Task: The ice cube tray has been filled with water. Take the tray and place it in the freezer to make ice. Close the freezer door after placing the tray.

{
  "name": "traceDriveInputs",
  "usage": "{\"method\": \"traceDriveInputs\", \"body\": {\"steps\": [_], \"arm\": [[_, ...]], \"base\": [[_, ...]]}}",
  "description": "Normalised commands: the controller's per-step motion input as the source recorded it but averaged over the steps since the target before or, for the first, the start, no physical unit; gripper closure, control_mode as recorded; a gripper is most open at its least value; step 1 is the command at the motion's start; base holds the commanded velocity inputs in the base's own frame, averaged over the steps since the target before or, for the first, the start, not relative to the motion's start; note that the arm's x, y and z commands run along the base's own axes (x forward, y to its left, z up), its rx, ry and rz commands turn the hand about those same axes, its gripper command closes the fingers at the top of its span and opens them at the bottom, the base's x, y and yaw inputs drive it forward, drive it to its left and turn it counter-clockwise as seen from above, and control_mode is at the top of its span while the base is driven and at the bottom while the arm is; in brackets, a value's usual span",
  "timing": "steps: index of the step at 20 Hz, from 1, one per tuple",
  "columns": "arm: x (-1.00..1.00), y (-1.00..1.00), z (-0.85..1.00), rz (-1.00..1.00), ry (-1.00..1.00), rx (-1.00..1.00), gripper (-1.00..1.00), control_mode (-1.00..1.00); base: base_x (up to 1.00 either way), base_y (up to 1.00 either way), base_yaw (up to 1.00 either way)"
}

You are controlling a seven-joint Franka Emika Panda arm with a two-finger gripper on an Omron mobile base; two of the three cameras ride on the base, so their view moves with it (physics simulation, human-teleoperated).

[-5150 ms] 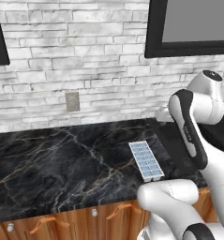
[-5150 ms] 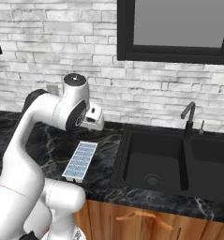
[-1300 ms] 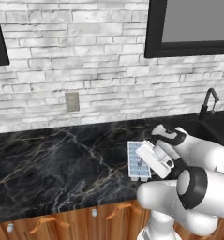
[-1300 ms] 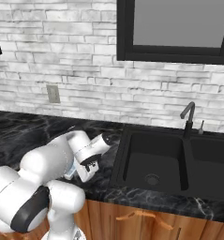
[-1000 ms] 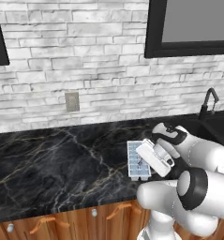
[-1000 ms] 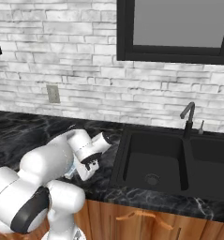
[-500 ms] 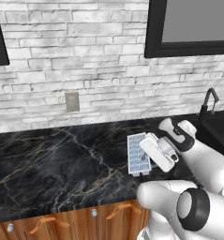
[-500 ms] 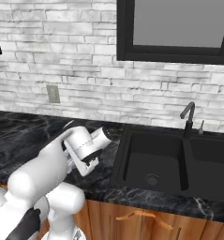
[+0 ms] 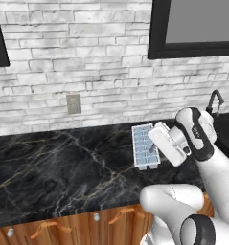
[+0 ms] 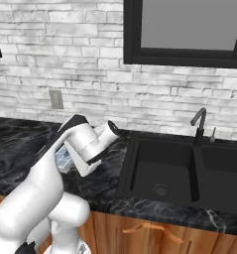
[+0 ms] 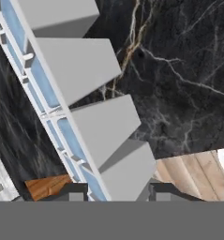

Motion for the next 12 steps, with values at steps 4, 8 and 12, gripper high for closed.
{"method": "traceDriveInputs", "body": {"steps": [4, 8, 12], "arm": [[-0.65, -0.01, 1.00, 0.05, 0.09, 0.08, 1.00, -1.00], [-0.75, -0.10, 1.00, 0.04, 0.09, 0.08, 1.00, -1.00], [-0.81, -0.09, 0.99, 0.03, 0.07, 0.07, 1.00, -1.00]], "base": [[0.00, 0.00, 0.00], [0.00, 0.00, 0.00], [0.00, 0.00, 0.00]]}}
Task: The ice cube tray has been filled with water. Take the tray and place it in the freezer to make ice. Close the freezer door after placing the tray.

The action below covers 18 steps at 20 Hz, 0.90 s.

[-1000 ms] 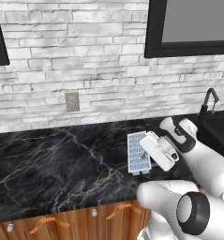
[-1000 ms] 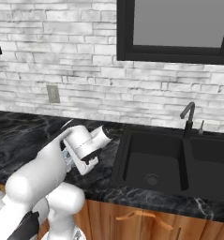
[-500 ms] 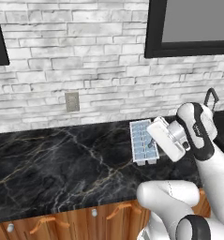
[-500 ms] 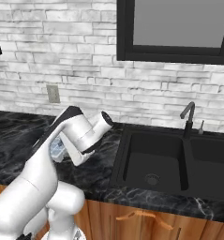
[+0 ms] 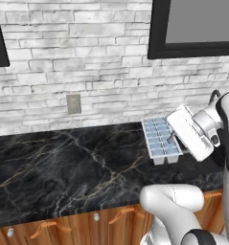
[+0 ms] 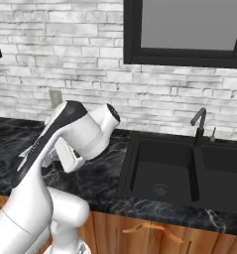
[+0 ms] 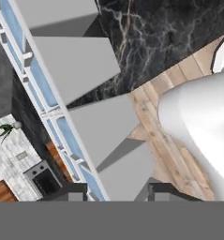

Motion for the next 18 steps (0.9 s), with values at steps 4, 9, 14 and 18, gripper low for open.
{"method": "traceDriveInputs", "body": {"steps": [4, 9, 14, 18], "arm": [[-0.70, 0.00, 0.74, 0.09, 0.03, 0.08, 1.00, -1.00], [-0.66, 0.00, 0.45, 0.10, 0.02, 0.05, 1.00, -1.00], [-0.72, 0.00, 0.18, 0.12, 0.03, 0.11, 1.00, -1.00], [-0.37, 0.01, 0.00, 0.21, 0.00, 0.22, 1.00, -1.00]], "base": [[0.00, 0.00, 0.00], [0.00, 0.00, 0.00], [0.00, 0.00, 0.00], [0.00, 0.00, 0.00]]}}
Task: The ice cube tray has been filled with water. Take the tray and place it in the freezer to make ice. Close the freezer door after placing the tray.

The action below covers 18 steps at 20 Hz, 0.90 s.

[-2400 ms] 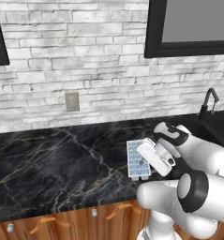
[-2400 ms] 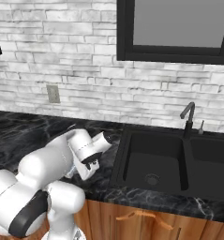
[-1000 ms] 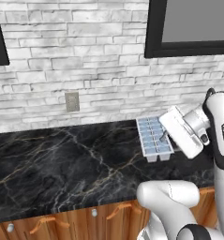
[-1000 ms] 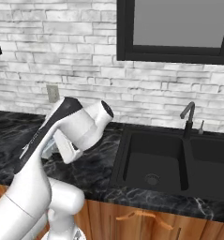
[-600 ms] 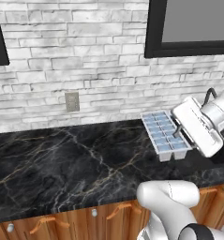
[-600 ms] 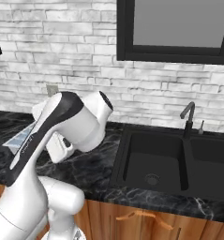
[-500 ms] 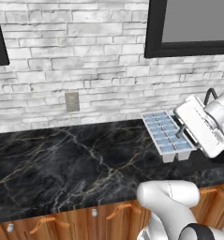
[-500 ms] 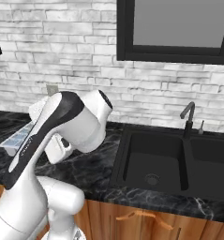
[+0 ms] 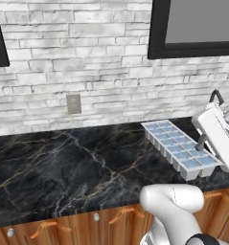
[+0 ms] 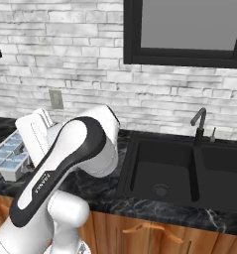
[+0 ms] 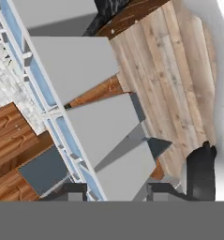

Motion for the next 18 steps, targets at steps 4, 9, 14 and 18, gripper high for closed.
{"method": "traceDriveInputs", "body": {"steps": [4, 9, 14, 18], "arm": [[-0.04, 0.05, -0.15, 0.20, 0.00, 0.13, 1.00, -1.00], [0.00, 0.00, 0.00, 0.00, 0.00, 0.00, 1.00, 1.00], [0.00, 0.00, 0.00, 0.00, 0.00, 0.00, 1.00, 1.00], [0.00, 0.00, 0.00, 0.00, 0.00, 0.00, 1.00, 1.00]], "base": [[0.00, 0.00, 0.00], [-0.16, 0.25, 0.15], [-0.64, 0.81, 0.14], [-0.69, 1.00, 0.19]]}}
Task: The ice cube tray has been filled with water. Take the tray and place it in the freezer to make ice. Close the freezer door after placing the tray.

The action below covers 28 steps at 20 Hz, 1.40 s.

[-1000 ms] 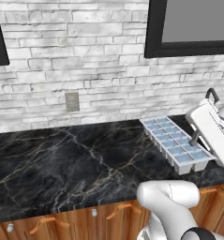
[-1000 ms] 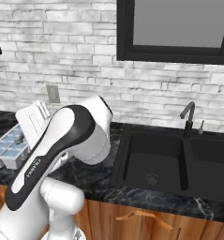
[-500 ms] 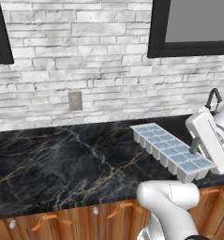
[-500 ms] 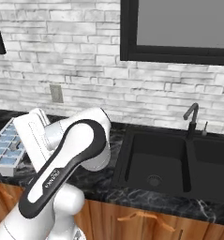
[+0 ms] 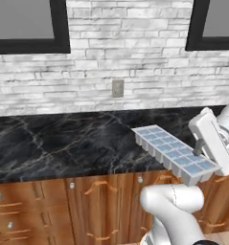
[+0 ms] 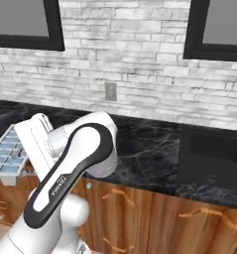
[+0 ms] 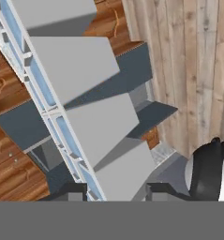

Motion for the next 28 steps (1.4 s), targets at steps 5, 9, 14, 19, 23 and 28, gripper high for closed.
{"method": "traceDriveInputs", "body": {"steps": [5, 9, 14, 19, 23, 28], "arm": [[0.00, 0.00, 0.00, 0.00, 0.00, 0.00, 1.00, 1.00], [0.00, 0.00, 0.00, 0.00, 0.00, 0.00, 1.00, 1.00], [0.00, 0.00, 0.00, 0.00, 0.00, 0.00, 1.00, 1.00], [0.00, 0.00, 0.00, 0.00, 0.00, 0.00, 1.00, 1.00], [0.00, 0.00, 0.00, 0.00, 0.00, 0.00, 1.00, 1.00], [0.00, 0.00, 0.00, 0.00, 0.00, 0.00, 1.00, 1.00]], "base": [[-0.85, 0.94, 0.24], [-0.20, 0.28, 0.80], [0.00, 0.11, 0.93], [0.00, 0.10, 0.89], [0.00, 0.02, 0.84], [0.00, 0.04, 0.79]]}}
